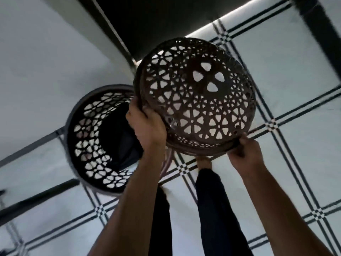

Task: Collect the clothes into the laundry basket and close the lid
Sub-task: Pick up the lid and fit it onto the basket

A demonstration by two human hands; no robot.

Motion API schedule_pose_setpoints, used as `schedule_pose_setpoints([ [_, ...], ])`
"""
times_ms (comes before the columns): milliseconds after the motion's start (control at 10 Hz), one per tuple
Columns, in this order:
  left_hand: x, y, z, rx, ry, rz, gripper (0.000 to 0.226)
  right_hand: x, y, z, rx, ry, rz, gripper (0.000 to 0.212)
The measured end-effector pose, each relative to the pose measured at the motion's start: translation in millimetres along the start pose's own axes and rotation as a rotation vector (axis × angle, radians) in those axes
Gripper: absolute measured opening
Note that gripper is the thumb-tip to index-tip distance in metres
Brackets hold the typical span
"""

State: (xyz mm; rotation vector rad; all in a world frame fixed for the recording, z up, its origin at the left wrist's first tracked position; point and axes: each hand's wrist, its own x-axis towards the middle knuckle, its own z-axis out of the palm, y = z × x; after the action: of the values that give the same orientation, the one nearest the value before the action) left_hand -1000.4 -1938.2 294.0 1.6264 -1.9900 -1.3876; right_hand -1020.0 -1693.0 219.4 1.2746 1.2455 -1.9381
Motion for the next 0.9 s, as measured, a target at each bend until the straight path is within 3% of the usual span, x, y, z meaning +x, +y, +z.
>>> schedule_pose_setpoints([
  [100, 13, -36, -72, -0.075, 0.211, -0.136, 0.043, -41, 33, 37, -0.076, -0.097, 0.056, 0.061],
  [200, 11, -85, -133, -0.110, 0.276, -0.276, 0.045, -57, 74, 57, -0.323, -0.138, 0.009, 0.035],
  [300, 8, -132, -180, -0.217, 0.323, -0.397, 0.040, -70, 112, 81, -0.625, -0.096, -0.200, 0.020],
  [400, 8, -168, -210, -0.256, 0.346, -0.526, 0.034, -77, 137, 97, -0.782, -0.098, -0.293, 0.019],
  [600, 14, -209, -216, -0.299, 0.191, -0.726, 0.028, -69, 161, 110, -1.090, 0.006, -0.513, 0.033],
  [700, 13, -214, -208, -0.405, 0.120, -0.782, 0.038, -64, 165, 112, -1.022, 0.113, -0.529, 0.021],
  [800, 11, -220, -204, -0.430, 0.134, -0.779, 0.042, -61, 168, 109, -1.001, 0.133, -0.522, 0.025],
  [900, 9, -227, -205, -0.445, 0.099, -0.751, 0.033, -58, 169, 108, -0.998, 0.127, -0.453, 0.042],
])
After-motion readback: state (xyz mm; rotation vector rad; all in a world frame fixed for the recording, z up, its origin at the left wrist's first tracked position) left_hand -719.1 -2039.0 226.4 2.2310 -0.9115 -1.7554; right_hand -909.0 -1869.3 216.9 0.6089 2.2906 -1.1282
